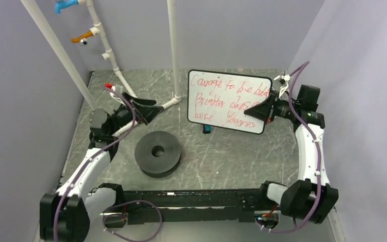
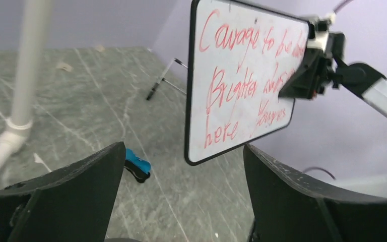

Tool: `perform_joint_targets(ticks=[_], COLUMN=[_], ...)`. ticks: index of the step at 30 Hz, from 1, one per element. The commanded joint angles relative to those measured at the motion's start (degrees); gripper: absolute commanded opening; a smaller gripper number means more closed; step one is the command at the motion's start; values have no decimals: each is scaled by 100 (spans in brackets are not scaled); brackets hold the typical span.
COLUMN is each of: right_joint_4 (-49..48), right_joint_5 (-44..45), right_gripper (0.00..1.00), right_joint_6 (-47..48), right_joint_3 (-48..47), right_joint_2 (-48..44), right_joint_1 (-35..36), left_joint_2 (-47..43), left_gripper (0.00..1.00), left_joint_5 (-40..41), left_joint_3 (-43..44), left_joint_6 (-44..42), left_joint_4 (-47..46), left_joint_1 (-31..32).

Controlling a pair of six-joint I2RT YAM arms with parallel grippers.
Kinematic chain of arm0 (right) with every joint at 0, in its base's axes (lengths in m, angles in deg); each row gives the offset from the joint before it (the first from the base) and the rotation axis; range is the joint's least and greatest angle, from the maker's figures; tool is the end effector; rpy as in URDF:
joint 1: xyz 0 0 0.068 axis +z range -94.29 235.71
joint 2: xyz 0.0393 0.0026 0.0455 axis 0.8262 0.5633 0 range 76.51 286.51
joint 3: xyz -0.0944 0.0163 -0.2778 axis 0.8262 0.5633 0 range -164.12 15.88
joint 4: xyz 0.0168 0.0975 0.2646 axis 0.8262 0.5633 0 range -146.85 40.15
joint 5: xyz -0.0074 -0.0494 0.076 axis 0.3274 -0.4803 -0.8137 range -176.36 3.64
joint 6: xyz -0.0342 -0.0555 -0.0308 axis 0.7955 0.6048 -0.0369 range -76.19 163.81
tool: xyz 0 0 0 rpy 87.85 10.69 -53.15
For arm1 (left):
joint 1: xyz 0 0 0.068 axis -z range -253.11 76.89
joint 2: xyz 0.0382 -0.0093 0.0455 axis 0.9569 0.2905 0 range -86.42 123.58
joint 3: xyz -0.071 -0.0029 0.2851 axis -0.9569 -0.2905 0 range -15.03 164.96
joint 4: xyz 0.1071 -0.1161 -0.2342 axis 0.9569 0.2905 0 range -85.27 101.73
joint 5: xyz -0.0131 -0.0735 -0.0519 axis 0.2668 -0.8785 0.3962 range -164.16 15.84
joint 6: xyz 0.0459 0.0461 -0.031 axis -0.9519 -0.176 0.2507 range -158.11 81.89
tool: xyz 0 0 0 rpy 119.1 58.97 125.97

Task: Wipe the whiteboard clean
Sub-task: Pass from the left arm to the right

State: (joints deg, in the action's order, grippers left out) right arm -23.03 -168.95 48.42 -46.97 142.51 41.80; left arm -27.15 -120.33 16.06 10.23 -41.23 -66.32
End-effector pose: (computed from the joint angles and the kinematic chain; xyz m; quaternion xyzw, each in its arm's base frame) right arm 0.2465 -0.0002 0.3706 -0.2391 0.6940 0.5288 0.4260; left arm 0.2409 -0.0721 0.3209 0.1039 0.6192 -0.5489 0.5519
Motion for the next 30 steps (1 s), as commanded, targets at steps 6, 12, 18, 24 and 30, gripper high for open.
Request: perform_joint_targets(ticks=[6,12,18,24,30], right_joint_4=[-140,-984,-1331,-1314,-1296], right_joint_5=[1033,1603,2054,2091,2065], right_gripper=[0,0,0,0,0], right_joint_6=[694,294,68,62,42], right_joint_3=[578,1082,1379,1419,1433], right_joint_2=[-214,-561,-613,-445,-290], right_joint_1=[-792,-1104,-1244,-1432,-1467], left_joint_2=[125,1504,3196,5065,6044], left_gripper=[99,99,87,76,69], left_joint_5=[2391,3754,4586,4600,5057], left_joint_3=[1607,2529,3759,5562,6517], left_joint_6=[-1998,-1429,-494,-294,-360], left_joint_4=[4571,5195,5456,6627,7285], left_joint_1=[1647,3071,3699,3793,3828])
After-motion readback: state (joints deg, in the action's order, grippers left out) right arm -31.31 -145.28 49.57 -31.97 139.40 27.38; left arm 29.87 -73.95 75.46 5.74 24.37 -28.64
